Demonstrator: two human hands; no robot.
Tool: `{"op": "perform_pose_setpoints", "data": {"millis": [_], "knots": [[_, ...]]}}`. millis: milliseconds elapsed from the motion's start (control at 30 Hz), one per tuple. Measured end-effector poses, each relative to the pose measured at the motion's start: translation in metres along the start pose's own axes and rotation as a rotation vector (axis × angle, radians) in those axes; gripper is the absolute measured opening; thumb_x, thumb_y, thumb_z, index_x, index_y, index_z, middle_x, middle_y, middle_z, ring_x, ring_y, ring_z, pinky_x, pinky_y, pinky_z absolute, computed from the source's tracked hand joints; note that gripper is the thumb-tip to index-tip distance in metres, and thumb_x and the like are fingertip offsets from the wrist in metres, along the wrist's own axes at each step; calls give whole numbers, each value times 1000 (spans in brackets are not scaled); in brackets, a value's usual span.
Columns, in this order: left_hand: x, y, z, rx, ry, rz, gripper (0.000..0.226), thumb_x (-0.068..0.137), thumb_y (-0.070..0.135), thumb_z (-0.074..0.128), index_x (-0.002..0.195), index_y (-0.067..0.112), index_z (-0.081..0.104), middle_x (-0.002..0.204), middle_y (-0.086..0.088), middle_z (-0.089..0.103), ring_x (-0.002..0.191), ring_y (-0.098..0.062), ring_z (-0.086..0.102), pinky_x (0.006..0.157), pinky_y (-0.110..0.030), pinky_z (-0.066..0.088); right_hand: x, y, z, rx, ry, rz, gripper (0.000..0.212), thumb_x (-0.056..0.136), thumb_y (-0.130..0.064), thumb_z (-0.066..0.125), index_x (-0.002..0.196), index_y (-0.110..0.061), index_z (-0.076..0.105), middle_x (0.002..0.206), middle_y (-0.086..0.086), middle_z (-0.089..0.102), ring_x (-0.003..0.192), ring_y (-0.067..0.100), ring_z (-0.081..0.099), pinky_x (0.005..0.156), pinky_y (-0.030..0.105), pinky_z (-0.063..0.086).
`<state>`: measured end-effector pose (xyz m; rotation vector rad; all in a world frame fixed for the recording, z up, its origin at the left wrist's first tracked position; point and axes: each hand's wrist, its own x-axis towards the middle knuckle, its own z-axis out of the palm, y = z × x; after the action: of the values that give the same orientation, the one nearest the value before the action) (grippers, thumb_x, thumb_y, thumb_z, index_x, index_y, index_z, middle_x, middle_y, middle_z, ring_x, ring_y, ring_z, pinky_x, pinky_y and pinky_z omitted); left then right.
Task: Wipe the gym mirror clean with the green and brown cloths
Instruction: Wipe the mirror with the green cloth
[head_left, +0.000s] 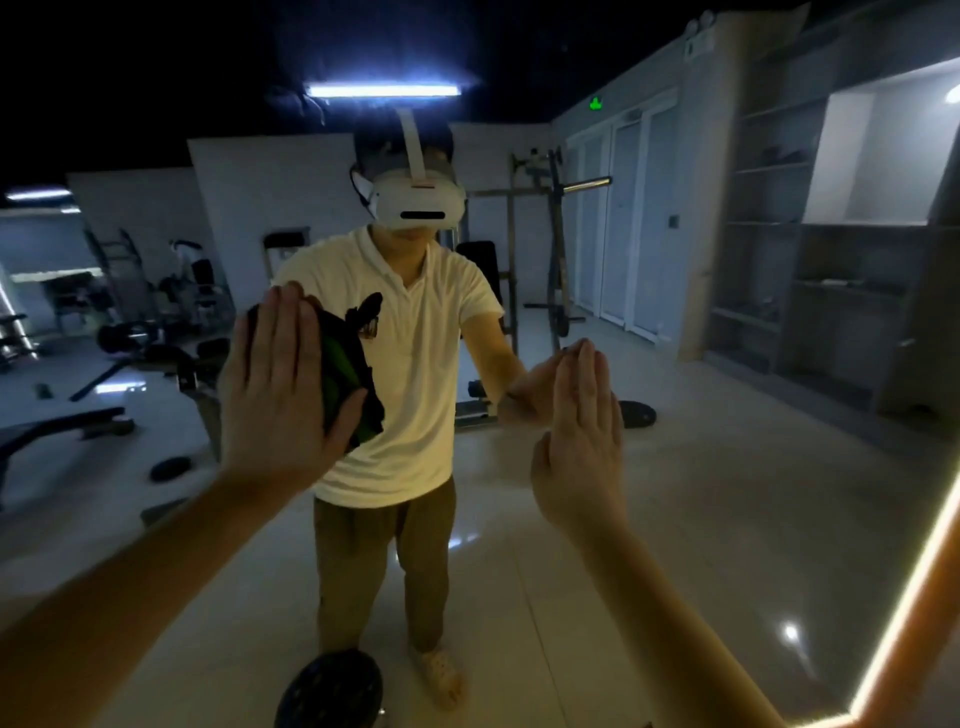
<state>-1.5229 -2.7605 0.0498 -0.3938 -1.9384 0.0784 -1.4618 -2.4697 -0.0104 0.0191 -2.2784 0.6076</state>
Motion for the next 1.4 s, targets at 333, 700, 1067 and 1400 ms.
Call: {"op": "perform_pose_setpoints", "data": {"millis": [333,700,1067,1400], "knots": [[-64,117,70,27,-215,781,86,106,55,28,161,-2,-6,170,-25,10,158,-37,3,129,-51,-3,-3,-11,-27,-246,-175,25,91,98,-22,45,161,-16,-19,167,1,-30,155,18,-25,129,43,-5],[19,-77,-26,10,128,118,83,103,57,40,156,-5,31,156,-33,32,143,-51,30,127,-50,2,1,-40,-32,-191,-273,208,97,98,-4,52,162,-23,-19,162,-6,-40,155,18,-24,130,44,1],[9,71,19,-13,132,23,73,107,53,33,152,-5,35,154,-29,30,139,-46,32,118,-59,26,10,50,-54,-92,-93,-274,89,97,-14,57,164,-25,-1,173,-3,4,158,19,14,127,43,19],[24,235,56,86,-96,395,75,107,49,36,161,3,12,168,-14,15,158,-25,5,130,-40,-4,51,104,-94,44,6,-460,80,93,-3,53,164,-18,20,173,0,12,159,20,14,125,51,26]]}}
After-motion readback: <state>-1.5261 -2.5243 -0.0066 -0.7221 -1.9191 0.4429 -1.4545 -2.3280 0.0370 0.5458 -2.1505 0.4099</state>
